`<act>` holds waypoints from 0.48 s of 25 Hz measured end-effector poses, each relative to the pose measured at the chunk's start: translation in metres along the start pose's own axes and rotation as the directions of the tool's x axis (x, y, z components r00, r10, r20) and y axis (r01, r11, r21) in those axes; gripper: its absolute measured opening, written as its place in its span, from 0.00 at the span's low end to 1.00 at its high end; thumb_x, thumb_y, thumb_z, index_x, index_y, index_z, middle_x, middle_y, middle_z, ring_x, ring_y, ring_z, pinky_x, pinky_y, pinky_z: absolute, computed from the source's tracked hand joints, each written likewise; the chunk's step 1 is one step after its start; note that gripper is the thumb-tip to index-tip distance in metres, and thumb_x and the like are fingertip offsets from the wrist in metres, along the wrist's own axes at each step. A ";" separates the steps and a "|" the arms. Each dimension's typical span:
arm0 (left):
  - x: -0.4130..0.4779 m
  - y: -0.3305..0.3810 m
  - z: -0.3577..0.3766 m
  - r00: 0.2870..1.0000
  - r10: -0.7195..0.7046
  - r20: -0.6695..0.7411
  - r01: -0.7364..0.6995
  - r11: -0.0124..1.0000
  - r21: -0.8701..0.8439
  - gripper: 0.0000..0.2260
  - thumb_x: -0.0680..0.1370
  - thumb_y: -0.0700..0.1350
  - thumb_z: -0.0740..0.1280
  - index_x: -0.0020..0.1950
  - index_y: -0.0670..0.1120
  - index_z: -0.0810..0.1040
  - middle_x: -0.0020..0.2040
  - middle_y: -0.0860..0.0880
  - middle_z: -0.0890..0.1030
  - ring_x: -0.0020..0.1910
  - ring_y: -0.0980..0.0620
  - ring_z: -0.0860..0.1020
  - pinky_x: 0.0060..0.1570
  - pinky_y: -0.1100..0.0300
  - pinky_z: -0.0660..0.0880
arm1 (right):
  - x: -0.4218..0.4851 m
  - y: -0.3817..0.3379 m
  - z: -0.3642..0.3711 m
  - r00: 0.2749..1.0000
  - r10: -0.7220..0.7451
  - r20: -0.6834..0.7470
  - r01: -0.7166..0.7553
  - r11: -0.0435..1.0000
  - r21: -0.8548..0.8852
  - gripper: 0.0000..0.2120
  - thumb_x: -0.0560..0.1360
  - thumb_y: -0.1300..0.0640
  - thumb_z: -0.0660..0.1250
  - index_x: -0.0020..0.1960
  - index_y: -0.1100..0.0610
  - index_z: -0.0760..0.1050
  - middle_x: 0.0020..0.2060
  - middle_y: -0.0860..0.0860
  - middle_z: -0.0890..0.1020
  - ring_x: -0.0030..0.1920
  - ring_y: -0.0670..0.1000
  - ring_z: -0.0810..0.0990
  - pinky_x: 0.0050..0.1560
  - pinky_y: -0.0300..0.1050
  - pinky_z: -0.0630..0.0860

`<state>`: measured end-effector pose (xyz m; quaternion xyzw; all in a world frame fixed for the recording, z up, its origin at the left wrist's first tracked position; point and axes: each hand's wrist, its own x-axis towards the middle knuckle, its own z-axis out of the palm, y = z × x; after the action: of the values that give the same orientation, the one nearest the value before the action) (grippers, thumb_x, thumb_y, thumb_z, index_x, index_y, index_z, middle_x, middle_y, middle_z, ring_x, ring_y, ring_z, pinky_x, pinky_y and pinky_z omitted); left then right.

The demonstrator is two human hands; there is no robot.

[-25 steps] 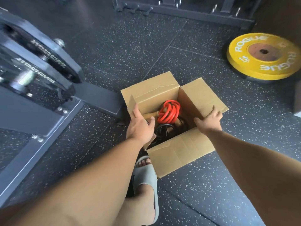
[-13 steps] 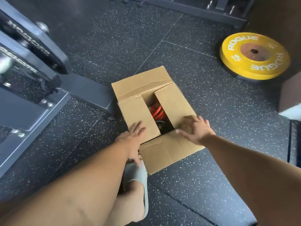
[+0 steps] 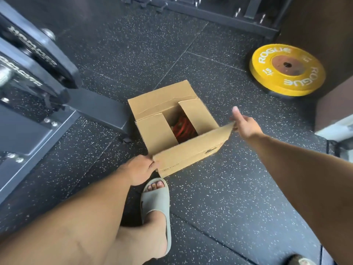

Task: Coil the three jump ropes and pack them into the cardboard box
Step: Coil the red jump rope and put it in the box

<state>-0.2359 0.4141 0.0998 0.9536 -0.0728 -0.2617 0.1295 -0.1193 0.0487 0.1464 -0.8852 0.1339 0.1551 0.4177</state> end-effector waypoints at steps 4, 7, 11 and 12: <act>0.025 0.015 0.011 0.870 -0.382 -0.312 0.244 0.883 -0.402 0.16 0.77 0.56 0.67 0.55 0.46 0.72 0.50 0.44 0.83 0.49 0.41 0.81 0.49 0.49 0.78 | 0.001 0.020 0.039 0.994 -0.020 0.107 0.029 0.996 -0.082 0.40 0.71 0.28 0.66 0.74 0.51 0.68 0.65 0.51 0.78 0.64 0.56 0.77 0.62 0.52 0.74; 0.049 0.010 0.006 0.808 -0.497 -0.316 0.304 0.811 -0.500 0.34 0.68 0.57 0.76 0.66 0.45 0.66 0.64 0.43 0.73 0.62 0.42 0.74 0.60 0.48 0.73 | 0.023 0.034 0.077 1.000 0.021 0.020 -0.015 0.960 -0.280 0.47 0.69 0.30 0.71 0.80 0.49 0.58 0.71 0.53 0.73 0.70 0.59 0.69 0.71 0.56 0.66; 0.089 -0.007 -0.011 0.814 -0.569 -0.118 0.435 0.731 -0.526 0.65 0.56 0.64 0.81 0.80 0.48 0.42 0.80 0.43 0.51 0.77 0.42 0.56 0.74 0.46 0.60 | 0.043 0.049 0.100 0.998 0.056 0.011 -0.051 0.964 -0.261 0.50 0.69 0.33 0.73 0.82 0.44 0.52 0.75 0.54 0.66 0.74 0.62 0.63 0.73 0.59 0.62; 0.099 -0.011 -0.016 0.814 -0.575 -0.079 0.446 0.708 -0.548 0.68 0.55 0.64 0.82 0.80 0.49 0.40 0.81 0.44 0.49 0.79 0.43 0.54 0.75 0.45 0.58 | 0.044 0.052 0.100 0.999 0.043 0.024 -0.037 0.977 -0.209 0.49 0.70 0.35 0.74 0.82 0.42 0.51 0.75 0.54 0.66 0.74 0.62 0.62 0.73 0.59 0.61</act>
<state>-0.1423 0.4079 0.0626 0.8919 0.2835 -0.1775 0.3043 -0.1144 0.0898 0.0329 -0.9189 0.1287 0.1894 0.3212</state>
